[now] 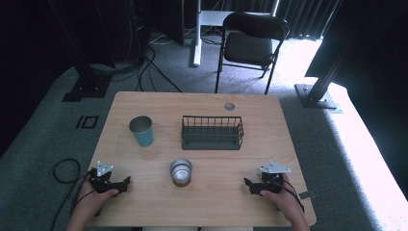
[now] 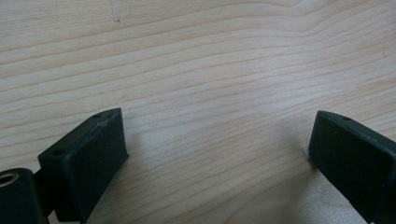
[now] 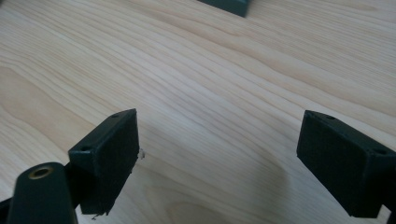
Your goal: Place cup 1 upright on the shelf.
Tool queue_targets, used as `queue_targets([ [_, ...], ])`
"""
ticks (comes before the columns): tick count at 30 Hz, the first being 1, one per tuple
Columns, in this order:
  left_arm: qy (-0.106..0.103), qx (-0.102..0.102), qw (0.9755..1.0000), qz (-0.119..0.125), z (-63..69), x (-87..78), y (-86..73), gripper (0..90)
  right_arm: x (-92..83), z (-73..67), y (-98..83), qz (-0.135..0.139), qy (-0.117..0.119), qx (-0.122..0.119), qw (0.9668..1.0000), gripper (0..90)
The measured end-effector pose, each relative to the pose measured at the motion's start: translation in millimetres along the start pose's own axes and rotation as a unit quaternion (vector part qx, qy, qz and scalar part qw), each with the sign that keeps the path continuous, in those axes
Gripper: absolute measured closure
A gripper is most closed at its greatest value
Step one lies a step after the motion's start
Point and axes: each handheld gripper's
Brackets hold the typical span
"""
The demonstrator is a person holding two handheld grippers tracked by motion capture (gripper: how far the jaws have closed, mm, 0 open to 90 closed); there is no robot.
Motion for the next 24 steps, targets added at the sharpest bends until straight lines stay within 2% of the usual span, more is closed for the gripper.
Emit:
queue_targets([
  [2, 0.0, 0.0, 1.0, 0.0, 0.0, 0.0, 0.0, 5.0, 2.2, -2.8, 2.0, -0.001, 0.007, 0.002, 1.0, 12.5],
  [13, 0.0, 0.0, 1.0, 0.0, 0.0, 0.0, 0.0, 5.0, 15.2, -18.3, 14.0, -0.007, 0.028, -0.024, 0.9993, 12.6],
  [17, 0.0, 0.0, 1.0, 0.0, 0.0, 0.0, 0.0, 5.0, 18.8, -25.9, 19.8, 0.0, 0.042, -0.031, 0.9987, 12.4],
  [24, 0.0, 0.0, 1.0, 0.0, 0.0, 0.0, 0.0, 5.0, 25.4, -34.9, 27.5, 0.01, 0.047, -0.051, 0.9976, 12.4],
])
Point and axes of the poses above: each handheld gripper's, and its own axes: x roughly forward along the jaws, y roughly out of its top, z roughly to its right, and after that the axes turned 15 degrees about y, right-handed
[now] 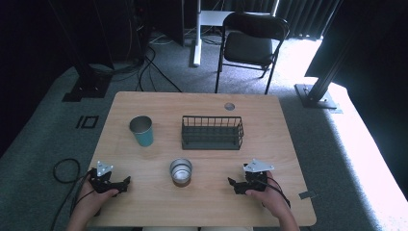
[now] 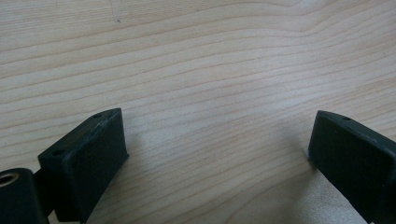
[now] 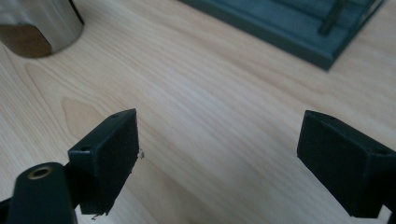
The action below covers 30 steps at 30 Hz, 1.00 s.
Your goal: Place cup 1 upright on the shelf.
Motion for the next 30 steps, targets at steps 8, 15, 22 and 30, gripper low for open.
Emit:
queue_targets([
  [8, 0.0, -0.001, 1.0, 0.0, 0.1, 0.1, 0.0, 5.0, 8.4, -9.2, 9.0, 0.01, 0.014, -0.017, 0.9997, 12.4],
  [15, 0.0, 0.0, 1.0, 0.0, 0.0, 0.0, 0.0, 5.0, 18.2, -18.2, 15.1, 0.002, 0.032, -0.032, 0.999, 12.4],
  [22, 0.0, 0.0, 1.0, 0.0, 0.0, 0.0, 0.0, 5.0, 30.0, -26.1, 19.2, -0.004, 0.051, -0.042, 0.9978, 12.5],
  [30, 0.0, 0.0, 1.0, 0.0, 0.0, 0.0, 0.0, 5.0, 42.5, -36.3, 25.1, -0.003, 0.073, -0.056, 0.9958, 12.4],
])
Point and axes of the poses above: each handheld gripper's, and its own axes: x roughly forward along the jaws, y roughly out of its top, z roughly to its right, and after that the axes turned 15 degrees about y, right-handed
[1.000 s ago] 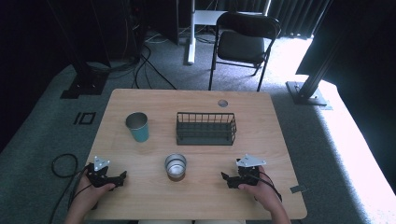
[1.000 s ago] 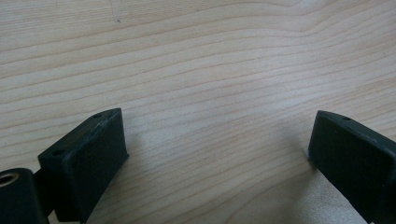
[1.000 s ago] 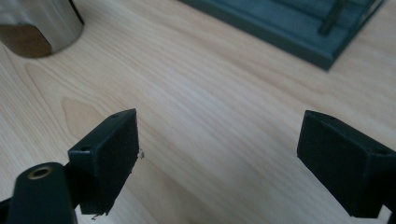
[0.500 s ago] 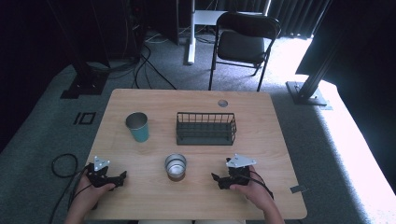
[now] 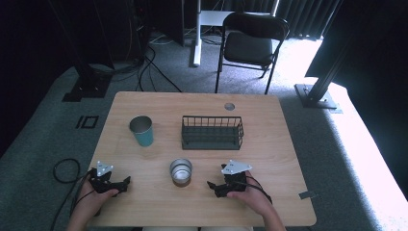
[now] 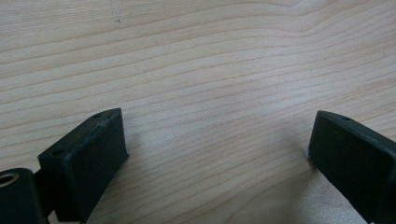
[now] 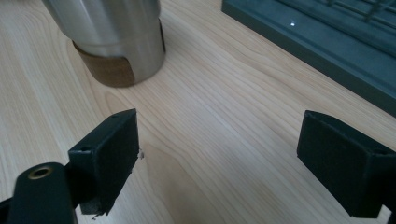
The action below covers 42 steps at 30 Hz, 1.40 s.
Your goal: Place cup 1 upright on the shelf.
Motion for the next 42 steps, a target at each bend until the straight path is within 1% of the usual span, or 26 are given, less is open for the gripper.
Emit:
queue_targets([
  [5, 0.0, 0.0, 1.0, 0.0, -0.1, 0.0, 0.0, 5.0, 8.5, -4.6, 2.5, -0.006, 0.016, -0.016, 0.9997, 12.3],
  [10, 0.0, 0.0, 1.0, 0.0, -0.1, 0.0, 0.0, 5.0, 15.8, -8.1, 8.6, -0.004, 0.024, -0.02, 0.9995, 12.4],
  [17, 0.0, 0.0, 1.0, 0.0, 0.0, 0.0, 0.0, 5.0, 26.6, -14.0, 17.5, -0.007, 0.036, -0.038, 0.9986, 12.5],
  [20, 0.0, 0.0, 1.0, 0.0, 0.0, 0.0, 0.0, 5.0, 31.4, -15.9, 19.7, -0.008, 0.043, -0.039, 0.9983, 12.5],
  [26, 0.0, 0.0, 1.0, 0.0, 0.0, 0.0, 0.0, 5.0, 36.0, -19.3, 24.5, -0.001, 0.053, -0.046, 0.9975, 12.6],
  [27, 0.0, 0.0, 1.0, 0.0, 0.0, 0.0, 0.0, 5.0, 37.2, -20.3, 26.9, 0.003, 0.055, -0.05, 0.9972, 12.6],
  [35, 0.0, 0.0, 1.0, 0.0, 0.0, 0.0, 0.0, 5.0, 43.6, -24.3, 35.2, 0.008, 0.067, -0.06, 0.9959, 12.6],
  [39, 0.0, 0.0, 1.0, 0.0, -0.1, 0.0, 0.0, 5.0, 48.0, -27.1, 38.1, 0.018, 0.087, -0.063, 0.994, 12.5],
  [42, 0.0, 0.0, 1.0, 0.0, 0.0, 0.0, 0.0, 5.0, 51.8, -28.2, 40.6, 0.015, 0.085, -0.069, 0.9939, 12.5],
])
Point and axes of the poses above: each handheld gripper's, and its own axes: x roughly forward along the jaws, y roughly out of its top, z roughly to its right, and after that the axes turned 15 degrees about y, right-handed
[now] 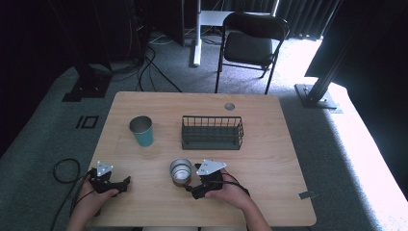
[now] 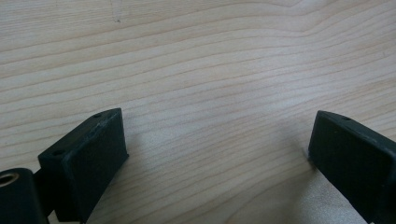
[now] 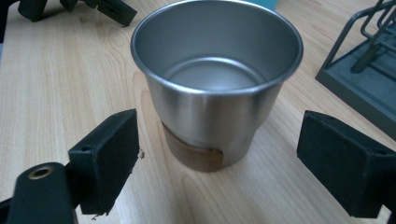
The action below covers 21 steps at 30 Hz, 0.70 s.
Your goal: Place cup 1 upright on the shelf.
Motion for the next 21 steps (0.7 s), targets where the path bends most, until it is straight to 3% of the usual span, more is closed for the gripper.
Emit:
queue_targets([
  [21, 0.0, 0.0, 1.0, 0.0, 0.0, 0.0, 0.0, 5.0, 16.5, 2.5, 19.3, 0.017, 0.009, -0.016, 0.9997, 12.4],
])
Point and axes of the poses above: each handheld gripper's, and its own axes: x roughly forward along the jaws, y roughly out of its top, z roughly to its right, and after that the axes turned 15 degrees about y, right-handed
